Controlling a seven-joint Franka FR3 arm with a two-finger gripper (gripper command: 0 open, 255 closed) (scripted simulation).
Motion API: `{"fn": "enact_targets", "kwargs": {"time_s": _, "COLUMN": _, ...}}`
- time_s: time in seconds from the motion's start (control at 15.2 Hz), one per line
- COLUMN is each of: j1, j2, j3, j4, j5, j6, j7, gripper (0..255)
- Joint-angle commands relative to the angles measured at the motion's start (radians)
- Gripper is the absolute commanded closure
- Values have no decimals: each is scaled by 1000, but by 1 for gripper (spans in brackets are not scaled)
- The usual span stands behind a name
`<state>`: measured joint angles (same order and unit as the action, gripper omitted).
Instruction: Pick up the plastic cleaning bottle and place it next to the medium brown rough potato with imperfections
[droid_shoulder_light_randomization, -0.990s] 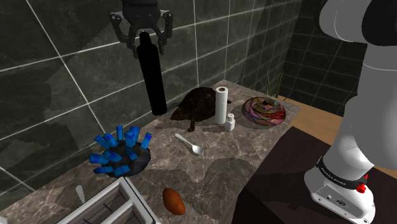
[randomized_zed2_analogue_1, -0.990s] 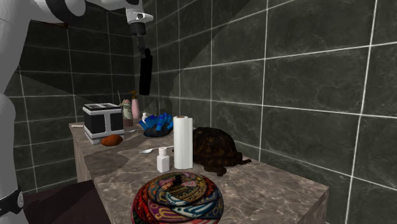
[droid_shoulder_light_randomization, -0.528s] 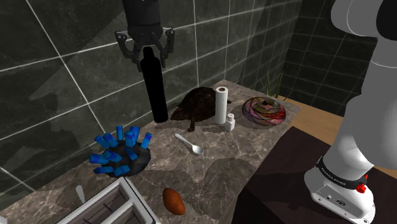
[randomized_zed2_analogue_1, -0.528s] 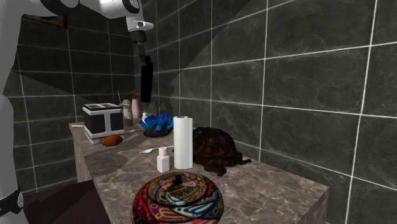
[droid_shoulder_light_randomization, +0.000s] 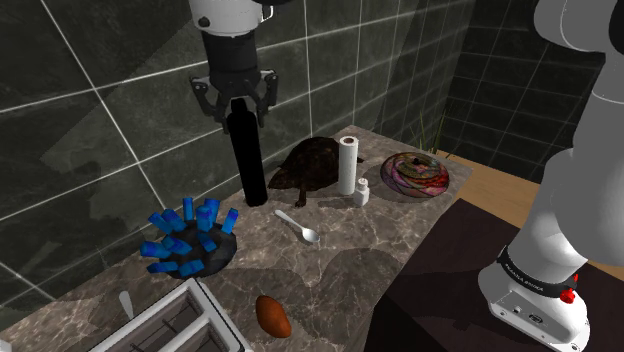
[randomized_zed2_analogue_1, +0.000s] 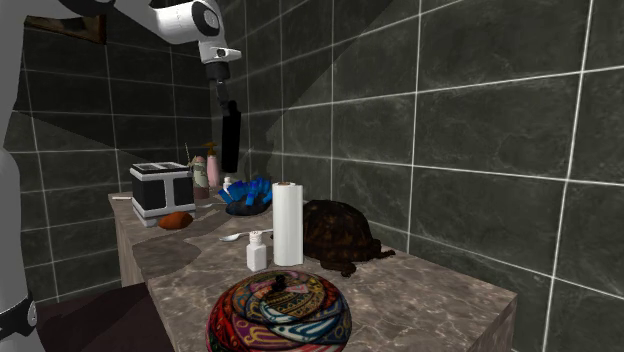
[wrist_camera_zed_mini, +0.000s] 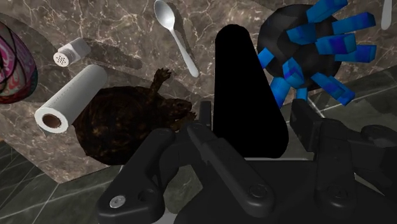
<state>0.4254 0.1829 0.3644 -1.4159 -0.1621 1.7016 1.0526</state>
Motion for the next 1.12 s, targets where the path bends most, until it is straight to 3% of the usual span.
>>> {"fn": "enact_targets", "kwargs": {"time_s": 0.0, "j1": -4, "j2": -8, "j3": -1, "j4": -39, "j5": 3, "j6": 32, "j7": 0, "gripper": 255}}
{"fn": "enact_targets", "kwargs": {"time_s": 1.06, "j1": -16, "j2": -24, "j3": -7, "j4": -274, "j5": 1, "j6": 252, "j7": 19, "gripper": 255}}
